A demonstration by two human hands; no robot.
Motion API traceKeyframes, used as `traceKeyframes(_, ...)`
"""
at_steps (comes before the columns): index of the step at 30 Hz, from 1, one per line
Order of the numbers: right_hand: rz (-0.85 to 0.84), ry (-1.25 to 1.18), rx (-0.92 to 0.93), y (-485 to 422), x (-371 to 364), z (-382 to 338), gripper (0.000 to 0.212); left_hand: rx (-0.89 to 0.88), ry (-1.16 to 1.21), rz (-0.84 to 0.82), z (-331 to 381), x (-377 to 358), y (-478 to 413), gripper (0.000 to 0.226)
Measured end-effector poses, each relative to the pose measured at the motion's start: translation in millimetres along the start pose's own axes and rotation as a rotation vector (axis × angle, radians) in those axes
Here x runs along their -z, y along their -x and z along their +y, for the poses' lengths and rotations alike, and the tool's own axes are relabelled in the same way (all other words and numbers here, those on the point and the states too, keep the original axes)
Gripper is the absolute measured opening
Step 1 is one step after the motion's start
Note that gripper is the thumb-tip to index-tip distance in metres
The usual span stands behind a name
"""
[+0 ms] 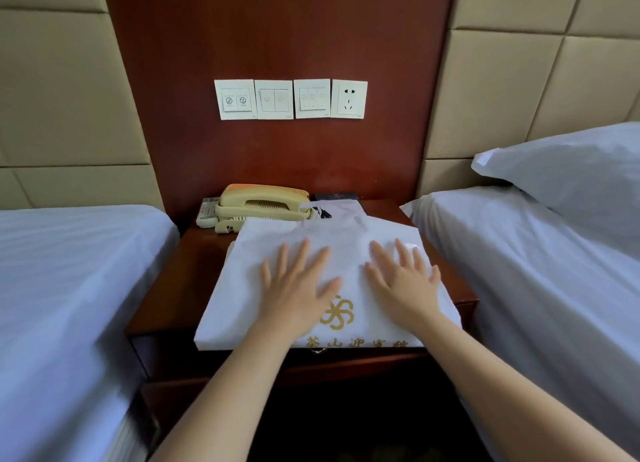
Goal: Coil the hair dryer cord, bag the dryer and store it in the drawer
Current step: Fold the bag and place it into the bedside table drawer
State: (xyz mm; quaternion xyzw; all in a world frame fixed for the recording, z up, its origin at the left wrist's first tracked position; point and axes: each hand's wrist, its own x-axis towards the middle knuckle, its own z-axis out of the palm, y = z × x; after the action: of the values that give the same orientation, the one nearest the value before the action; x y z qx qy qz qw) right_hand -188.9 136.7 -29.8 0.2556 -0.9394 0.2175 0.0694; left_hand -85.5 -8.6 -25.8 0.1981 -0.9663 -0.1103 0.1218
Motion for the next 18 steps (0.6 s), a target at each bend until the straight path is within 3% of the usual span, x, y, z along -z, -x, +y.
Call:
traceKeyframes(5, -0.087, -0.097, 0.0, -5, -12, -7, 0.052, 0.039, -0.09, -0.005, 2, -21, -4, 0.063)
traceKeyframes(12, -0.128, -0.126, 0.065, -54, -27, -16, 0.052, 0.139, -0.031, 0.014, -13, -24, -43, 0.06)
traceKeyframes(18, -0.072, -0.097, 0.117, -88, -50, -23, 0.053, 0.146, 0.04, 0.037, -33, -34, -73, 0.062)
